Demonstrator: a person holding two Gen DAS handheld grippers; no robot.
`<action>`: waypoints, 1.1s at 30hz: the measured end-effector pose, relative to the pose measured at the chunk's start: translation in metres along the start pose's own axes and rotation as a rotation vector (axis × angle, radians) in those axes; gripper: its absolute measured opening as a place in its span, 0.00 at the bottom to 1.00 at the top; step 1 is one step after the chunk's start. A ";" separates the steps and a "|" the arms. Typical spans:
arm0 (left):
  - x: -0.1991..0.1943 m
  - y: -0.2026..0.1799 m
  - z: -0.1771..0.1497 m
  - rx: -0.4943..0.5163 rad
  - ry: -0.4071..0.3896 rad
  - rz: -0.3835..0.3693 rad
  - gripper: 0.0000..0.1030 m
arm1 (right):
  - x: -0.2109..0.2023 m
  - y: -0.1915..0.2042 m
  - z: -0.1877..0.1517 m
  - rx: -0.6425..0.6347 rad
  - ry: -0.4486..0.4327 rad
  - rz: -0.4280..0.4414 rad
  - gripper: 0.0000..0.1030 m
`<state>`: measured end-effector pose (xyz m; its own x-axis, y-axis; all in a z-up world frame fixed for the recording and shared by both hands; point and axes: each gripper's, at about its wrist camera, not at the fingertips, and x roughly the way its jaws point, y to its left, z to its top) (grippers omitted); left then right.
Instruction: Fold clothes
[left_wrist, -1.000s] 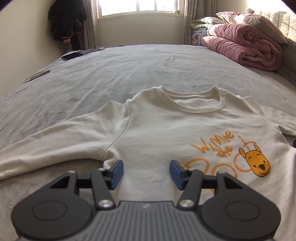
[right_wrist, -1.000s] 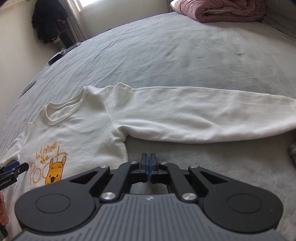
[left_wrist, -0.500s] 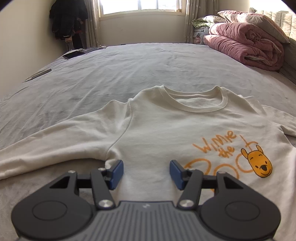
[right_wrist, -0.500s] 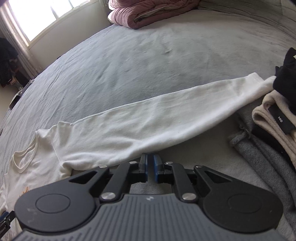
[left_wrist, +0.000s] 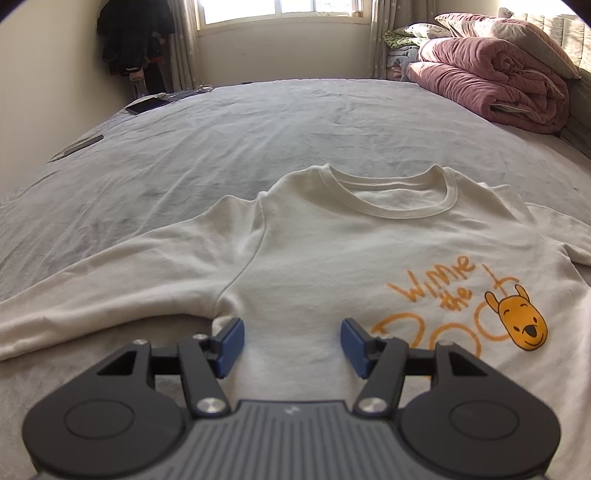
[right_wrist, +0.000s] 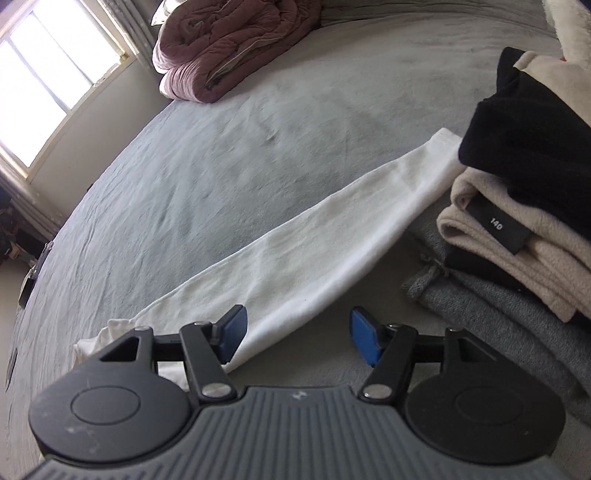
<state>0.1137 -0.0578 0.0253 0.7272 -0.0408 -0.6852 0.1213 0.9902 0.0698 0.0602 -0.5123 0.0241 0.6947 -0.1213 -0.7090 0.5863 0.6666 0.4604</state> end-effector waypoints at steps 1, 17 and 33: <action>0.000 0.001 0.000 -0.008 0.006 -0.004 0.59 | -0.001 -0.001 0.001 0.010 -0.008 -0.009 0.64; 0.001 0.008 0.007 -0.056 0.097 -0.058 0.65 | 0.000 -0.009 0.003 0.018 -0.131 -0.115 0.39; -0.001 0.007 0.008 -0.052 0.084 -0.056 0.66 | -0.012 0.038 -0.001 -0.268 -0.358 -0.150 0.17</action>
<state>0.1192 -0.0514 0.0323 0.6607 -0.0874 -0.7455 0.1234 0.9923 -0.0070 0.0737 -0.4845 0.0499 0.7378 -0.4455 -0.5071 0.5958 0.7830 0.1789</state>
